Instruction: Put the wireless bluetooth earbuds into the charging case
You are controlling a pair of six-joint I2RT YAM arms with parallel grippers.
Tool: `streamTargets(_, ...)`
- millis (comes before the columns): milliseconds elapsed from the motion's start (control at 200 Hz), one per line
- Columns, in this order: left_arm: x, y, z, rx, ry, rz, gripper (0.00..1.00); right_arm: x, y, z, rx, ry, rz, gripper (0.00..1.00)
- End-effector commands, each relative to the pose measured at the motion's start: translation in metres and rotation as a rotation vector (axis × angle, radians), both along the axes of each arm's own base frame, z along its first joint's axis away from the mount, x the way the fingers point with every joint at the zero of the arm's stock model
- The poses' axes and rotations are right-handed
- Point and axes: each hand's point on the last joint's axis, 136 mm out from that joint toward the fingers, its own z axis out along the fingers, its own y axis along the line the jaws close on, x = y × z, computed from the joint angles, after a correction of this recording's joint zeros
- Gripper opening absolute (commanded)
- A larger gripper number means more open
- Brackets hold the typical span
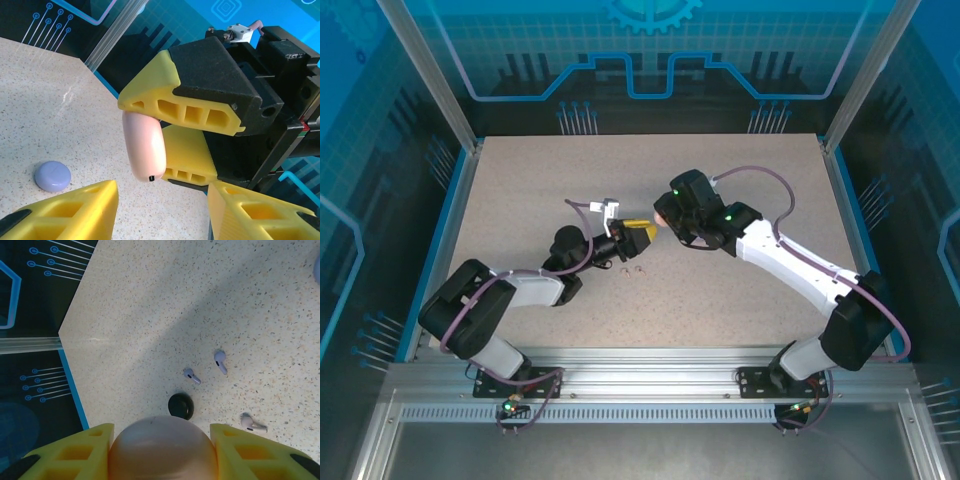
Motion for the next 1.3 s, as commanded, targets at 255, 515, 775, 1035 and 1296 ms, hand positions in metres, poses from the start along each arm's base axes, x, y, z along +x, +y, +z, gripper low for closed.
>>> streamTargets(255,0.009,-0.007,0.012,-0.038,-0.054,0.015,0.48,0.003,0.011,0.011,0.027,-0.031,-0.01,0.4)
streamTargets(515,0.013,-0.009,0.017,-0.052,-0.066,0.021,0.48,0.0,0.013,0.005,0.03,-0.023,0.0,0.4)
streamTargets(775,0.016,-0.012,0.02,-0.056,-0.072,0.017,0.4,-0.001,0.013,0.003,0.032,-0.02,0.003,0.4)
streamTargets(1035,0.017,-0.012,0.018,-0.064,-0.069,0.018,0.32,-0.002,0.015,0.0,0.036,-0.016,0.013,0.4)
streamTargets(1296,0.019,-0.015,0.02,-0.075,-0.073,0.015,0.33,-0.002,0.016,-0.002,0.034,-0.013,0.016,0.39)
